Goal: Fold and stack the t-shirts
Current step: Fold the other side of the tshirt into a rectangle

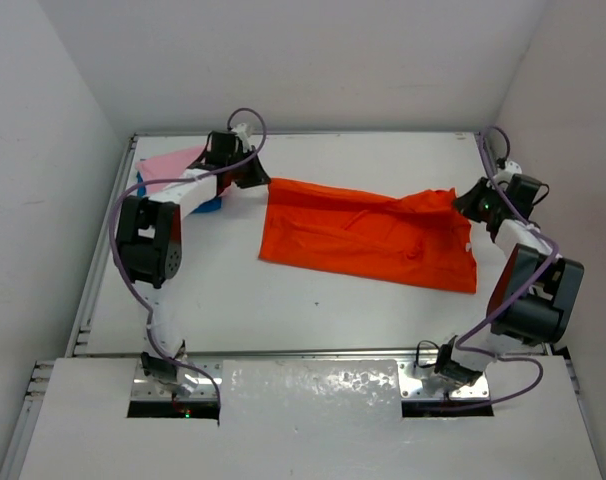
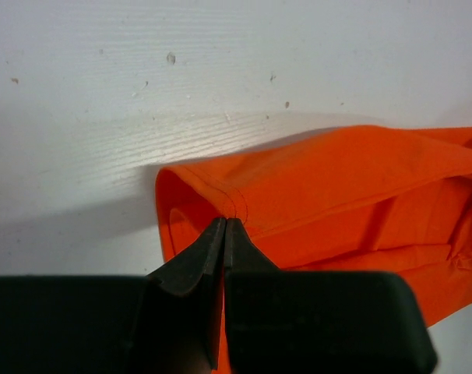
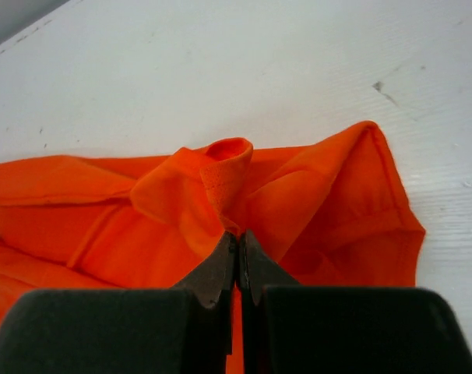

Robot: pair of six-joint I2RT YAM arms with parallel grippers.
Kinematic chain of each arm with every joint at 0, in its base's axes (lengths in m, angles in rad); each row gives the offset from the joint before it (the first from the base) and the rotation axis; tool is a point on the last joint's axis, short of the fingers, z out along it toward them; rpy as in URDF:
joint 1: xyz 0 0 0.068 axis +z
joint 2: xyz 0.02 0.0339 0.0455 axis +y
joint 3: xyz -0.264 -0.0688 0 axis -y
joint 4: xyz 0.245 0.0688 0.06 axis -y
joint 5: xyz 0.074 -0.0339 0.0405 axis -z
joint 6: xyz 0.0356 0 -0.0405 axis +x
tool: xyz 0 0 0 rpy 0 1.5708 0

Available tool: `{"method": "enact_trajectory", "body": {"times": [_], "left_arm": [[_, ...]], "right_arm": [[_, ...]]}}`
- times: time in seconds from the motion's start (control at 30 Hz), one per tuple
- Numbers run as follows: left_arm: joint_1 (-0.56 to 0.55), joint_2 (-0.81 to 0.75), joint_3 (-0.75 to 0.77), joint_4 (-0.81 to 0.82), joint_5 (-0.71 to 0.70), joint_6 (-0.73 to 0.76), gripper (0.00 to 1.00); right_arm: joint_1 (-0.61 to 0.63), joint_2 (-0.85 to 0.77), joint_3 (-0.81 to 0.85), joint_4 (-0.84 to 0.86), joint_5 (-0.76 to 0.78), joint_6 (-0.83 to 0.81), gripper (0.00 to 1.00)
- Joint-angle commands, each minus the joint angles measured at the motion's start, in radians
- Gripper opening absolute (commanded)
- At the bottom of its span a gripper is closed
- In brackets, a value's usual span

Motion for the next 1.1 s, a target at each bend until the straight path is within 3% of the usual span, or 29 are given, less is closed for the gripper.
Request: {"method": "enact_trajectory", "body": {"times": [0.0, 0.37, 0.47, 0.6, 0.73, 0.77, 0.83, 1.07], "left_arm": [[-0.002, -0.095, -0.029, 0.031, 0.006, 0.047, 0.0], [-0.001, -0.138, -0.179, 0.071, 0.003, 0.061, 0.0], [-0.001, -0.129, -0.204, 0.059, 0.015, 0.078, 0.0], [-0.001, -0.16, -0.255, 0.045, 0.003, 0.094, 0.15], [-0.001, -0.216, -0.25, -0.023, -0.075, 0.127, 0.29], [-0.001, -0.22, -0.223, -0.035, -0.086, 0.129, 0.37], [-0.001, -0.221, -0.169, -0.076, -0.106, 0.132, 0.42], [-0.013, -0.184, -0.048, -0.116, -0.053, 0.121, 0.45]], "right_arm": [[-0.015, -0.063, -0.055, 0.018, 0.041, -0.028, 0.0], [-0.033, -0.199, -0.235, 0.053, 0.095, -0.028, 0.0], [-0.033, -0.221, -0.247, 0.021, 0.11, -0.043, 0.08], [-0.046, -0.235, -0.273, -0.003, 0.084, -0.032, 0.22], [-0.063, -0.223, -0.248, 0.017, 0.003, 0.008, 0.47], [-0.063, -0.22, -0.235, 0.011, 0.0, 0.011, 0.48], [-0.064, -0.201, -0.192, 0.013, -0.029, 0.032, 0.49], [-0.064, -0.048, -0.03, 0.009, -0.112, 0.087, 0.56]]}}
